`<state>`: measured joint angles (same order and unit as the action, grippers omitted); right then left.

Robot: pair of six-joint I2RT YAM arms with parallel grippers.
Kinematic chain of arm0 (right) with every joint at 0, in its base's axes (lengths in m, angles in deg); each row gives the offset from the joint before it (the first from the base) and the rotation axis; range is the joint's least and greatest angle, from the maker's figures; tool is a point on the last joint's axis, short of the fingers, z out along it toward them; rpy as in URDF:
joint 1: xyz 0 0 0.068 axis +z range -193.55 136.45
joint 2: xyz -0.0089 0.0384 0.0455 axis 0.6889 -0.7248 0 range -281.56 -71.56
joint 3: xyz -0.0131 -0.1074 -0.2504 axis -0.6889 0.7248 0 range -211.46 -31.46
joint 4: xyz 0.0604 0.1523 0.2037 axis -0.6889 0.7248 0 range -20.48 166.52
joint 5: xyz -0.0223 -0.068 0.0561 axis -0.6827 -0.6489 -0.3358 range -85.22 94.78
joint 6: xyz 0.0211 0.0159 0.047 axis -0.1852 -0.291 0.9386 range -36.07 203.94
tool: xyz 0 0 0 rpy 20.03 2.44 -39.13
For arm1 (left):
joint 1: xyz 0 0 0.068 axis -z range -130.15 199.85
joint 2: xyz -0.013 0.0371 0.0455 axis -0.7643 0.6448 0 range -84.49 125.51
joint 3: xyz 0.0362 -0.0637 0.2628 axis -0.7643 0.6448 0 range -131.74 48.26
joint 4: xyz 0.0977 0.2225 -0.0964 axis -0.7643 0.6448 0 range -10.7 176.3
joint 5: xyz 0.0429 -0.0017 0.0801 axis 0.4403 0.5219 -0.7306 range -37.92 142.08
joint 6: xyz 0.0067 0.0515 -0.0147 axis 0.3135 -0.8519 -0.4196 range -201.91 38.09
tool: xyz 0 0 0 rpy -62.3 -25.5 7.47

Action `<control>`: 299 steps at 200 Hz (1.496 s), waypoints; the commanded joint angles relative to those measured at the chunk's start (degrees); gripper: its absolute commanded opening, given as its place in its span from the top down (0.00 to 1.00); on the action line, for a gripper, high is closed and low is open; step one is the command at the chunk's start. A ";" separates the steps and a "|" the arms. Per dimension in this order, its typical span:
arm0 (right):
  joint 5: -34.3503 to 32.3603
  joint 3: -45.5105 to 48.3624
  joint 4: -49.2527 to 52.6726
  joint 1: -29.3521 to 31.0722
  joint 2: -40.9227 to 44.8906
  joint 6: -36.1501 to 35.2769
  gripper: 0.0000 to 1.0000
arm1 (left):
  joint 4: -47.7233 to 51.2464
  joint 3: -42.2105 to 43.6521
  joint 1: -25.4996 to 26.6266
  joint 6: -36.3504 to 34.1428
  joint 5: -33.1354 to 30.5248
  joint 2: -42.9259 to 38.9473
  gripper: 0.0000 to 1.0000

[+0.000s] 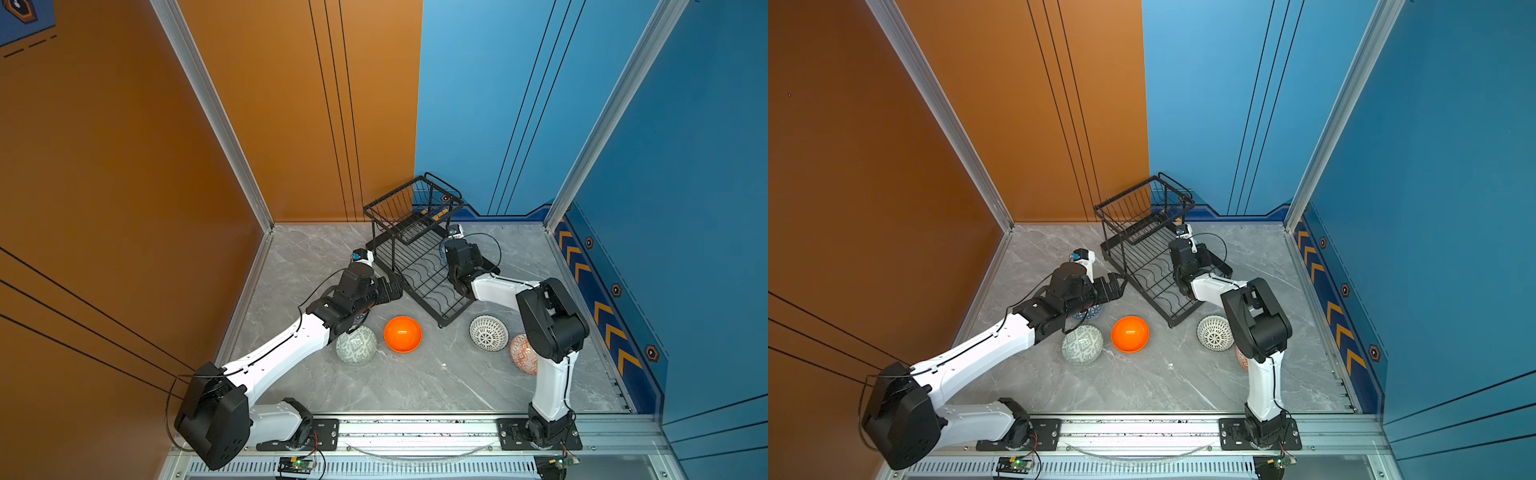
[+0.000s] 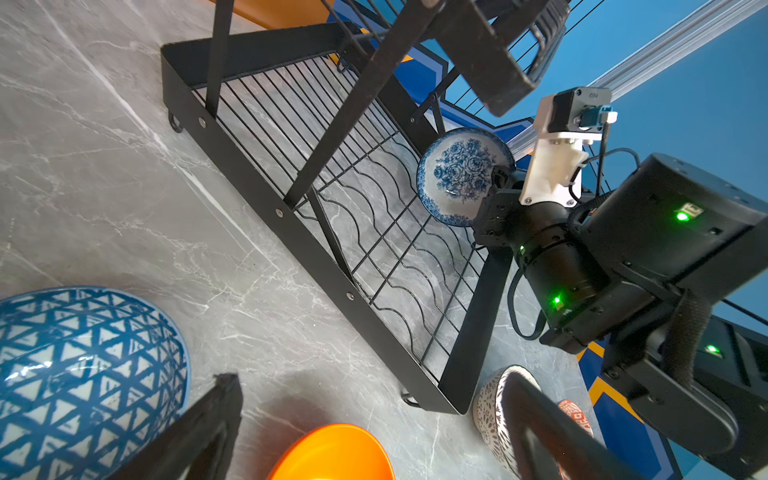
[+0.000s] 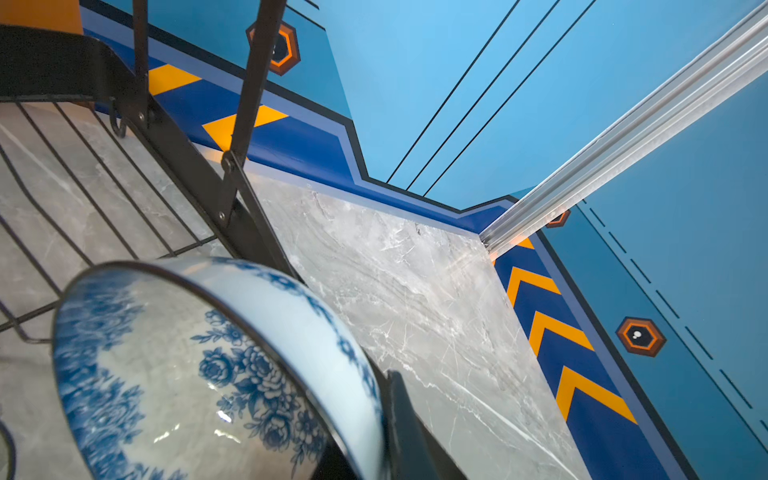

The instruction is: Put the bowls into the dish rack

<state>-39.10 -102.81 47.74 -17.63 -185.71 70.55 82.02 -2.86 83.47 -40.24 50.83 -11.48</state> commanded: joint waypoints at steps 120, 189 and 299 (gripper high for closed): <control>-8.87 -11.19 -11.33 1.40 -11.63 -18.46 1.00 | -1.06 0.48 -2.83 -0.98 1.87 -0.28 0.02; -14.45 -12.84 -19.46 1.86 -14.28 -25.35 1.00 | -1.19 0.69 -3.31 -1.06 2.27 -0.34 0.02; -18.76 -14.71 -26.69 2.41 -18.15 -32.11 1.00 | -1.24 0.06 -3.40 -1.06 2.84 0.63 0.02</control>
<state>-54.62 -114.83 24.94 -14.86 -203.24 39.53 81.56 -2.79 80.54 -40.41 52.77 -11.39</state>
